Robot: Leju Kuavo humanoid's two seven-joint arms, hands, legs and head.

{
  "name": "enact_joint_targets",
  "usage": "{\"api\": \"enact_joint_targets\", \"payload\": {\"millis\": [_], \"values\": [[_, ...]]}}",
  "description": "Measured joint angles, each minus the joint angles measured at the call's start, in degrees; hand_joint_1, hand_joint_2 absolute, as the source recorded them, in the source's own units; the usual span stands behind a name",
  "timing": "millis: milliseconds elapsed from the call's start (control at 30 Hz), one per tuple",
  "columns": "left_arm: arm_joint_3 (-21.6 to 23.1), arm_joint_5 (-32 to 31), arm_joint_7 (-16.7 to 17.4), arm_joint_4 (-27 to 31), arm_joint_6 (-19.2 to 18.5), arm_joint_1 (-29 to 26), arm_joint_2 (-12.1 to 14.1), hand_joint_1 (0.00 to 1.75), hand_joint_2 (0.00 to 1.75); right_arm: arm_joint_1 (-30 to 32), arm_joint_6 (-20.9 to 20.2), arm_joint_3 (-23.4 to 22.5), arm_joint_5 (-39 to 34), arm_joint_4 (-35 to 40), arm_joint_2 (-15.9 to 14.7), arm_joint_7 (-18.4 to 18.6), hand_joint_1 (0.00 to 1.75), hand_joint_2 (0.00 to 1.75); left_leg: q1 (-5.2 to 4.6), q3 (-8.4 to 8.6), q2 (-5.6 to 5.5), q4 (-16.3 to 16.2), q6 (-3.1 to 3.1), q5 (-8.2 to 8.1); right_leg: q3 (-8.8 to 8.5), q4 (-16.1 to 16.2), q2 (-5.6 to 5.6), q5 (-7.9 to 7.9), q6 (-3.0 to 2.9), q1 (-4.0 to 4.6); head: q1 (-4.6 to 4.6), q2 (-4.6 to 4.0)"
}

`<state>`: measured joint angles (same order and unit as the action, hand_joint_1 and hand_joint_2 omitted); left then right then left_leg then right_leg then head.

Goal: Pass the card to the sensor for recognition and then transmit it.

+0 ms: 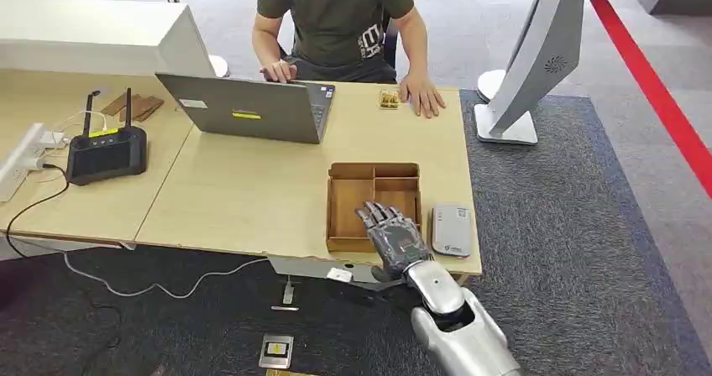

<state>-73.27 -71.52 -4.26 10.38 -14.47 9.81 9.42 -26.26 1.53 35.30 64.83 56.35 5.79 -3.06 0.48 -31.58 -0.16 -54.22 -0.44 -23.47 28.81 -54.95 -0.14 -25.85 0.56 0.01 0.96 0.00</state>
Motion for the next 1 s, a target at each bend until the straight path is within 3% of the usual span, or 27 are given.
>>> {"api": "enact_joint_targets", "payload": {"millis": [567, 1000], "values": [[-0.1, -0.8, -0.7, 0.0, -0.5, 0.0, 0.0, 0.00, 1.75, -1.7, 3.6, 0.0, 4.7, -2.6, 0.8, 2.9, 0.00, 1.75, 0.00, -0.01, 0.00, 0.0, 0.00, 0.00, 0.00, 0.0, 0.00, 0.00, 0.00, 0.00, -0.02, 0.00], [0.0, -1.4, -1.0, 0.0, -1.1, 0.0, 0.0, 0.00, 1.75, -2.7, 5.8, 0.0, 5.1, -6.1, 1.4, 3.0, 0.00, 1.75, 0.00, 0.00, 0.00, 0.0, 0.00, 0.00, 0.01, 0.0, 0.00, 0.00, 0.00, 0.00, -0.02, 0.00]]}}
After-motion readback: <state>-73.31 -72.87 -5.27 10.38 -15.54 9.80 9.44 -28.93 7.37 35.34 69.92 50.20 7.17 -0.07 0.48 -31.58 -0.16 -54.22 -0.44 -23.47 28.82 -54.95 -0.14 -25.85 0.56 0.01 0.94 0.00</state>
